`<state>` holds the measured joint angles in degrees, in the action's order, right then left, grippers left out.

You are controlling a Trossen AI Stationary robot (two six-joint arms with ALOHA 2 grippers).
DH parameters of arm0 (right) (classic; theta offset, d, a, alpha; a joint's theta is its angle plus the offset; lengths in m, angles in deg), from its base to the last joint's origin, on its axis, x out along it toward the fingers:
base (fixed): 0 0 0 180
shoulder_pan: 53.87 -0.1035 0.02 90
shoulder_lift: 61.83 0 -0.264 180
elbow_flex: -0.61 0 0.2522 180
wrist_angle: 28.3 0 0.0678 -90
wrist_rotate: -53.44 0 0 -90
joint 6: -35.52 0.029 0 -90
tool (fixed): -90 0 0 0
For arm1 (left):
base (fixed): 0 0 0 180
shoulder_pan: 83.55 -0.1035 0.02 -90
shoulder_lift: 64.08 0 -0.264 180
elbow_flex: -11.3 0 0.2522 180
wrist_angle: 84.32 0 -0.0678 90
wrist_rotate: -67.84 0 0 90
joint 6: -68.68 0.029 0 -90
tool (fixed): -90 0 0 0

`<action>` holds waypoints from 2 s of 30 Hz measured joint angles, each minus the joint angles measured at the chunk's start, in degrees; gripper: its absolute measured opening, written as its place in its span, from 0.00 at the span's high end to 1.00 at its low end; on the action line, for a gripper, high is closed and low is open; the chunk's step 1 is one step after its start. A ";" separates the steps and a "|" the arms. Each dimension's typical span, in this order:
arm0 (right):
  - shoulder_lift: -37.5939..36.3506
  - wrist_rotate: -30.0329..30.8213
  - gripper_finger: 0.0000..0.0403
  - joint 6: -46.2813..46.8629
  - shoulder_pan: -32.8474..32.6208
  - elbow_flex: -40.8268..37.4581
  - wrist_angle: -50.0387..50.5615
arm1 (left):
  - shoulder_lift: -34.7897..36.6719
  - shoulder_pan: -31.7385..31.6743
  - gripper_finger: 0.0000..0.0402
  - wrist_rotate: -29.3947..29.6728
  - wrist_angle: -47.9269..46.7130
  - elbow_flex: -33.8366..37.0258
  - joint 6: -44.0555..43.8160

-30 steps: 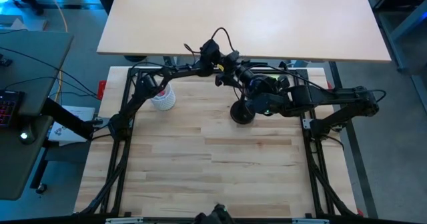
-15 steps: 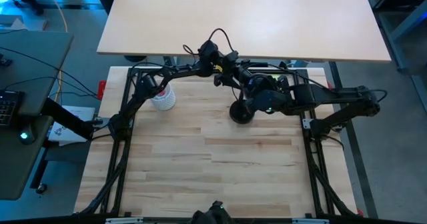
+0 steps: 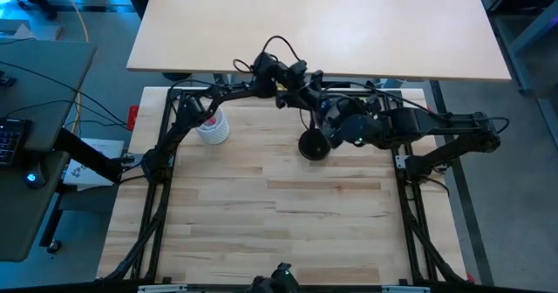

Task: Screw lightbulb
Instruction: Insert the light bulb into the desk lamp

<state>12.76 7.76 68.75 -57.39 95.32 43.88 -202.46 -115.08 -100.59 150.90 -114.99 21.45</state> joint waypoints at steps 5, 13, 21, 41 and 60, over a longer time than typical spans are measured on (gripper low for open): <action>0.00 -2.49 0.39 -8.15 0.01 0.00 0.01 | 0.00 0.75 0.28 -0.20 -0.45 0.00 1.62; 0.00 -2.74 0.39 -18.00 -0.01 0.03 -0.03 | 0.00 0.96 0.36 -0.60 -0.65 0.00 2.02; 0.30 -2.35 0.39 -26.26 -2.55 0.10 -2.28 | 0.00 1.02 0.36 -0.78 -0.66 0.00 0.71; 7.93 14.24 0.39 -29.18 -11.93 0.13 5.36 | 0.00 4.04 0.36 -4.35 -3.12 0.00 -2.61; 7.91 17.07 0.39 -28.21 -12.71 0.13 8.14 | -0.07 4.80 0.36 -3.81 -3.31 0.00 -2.75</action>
<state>20.67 24.83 40.54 -70.10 95.45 52.03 -202.53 -110.27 -104.41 147.59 -114.99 18.70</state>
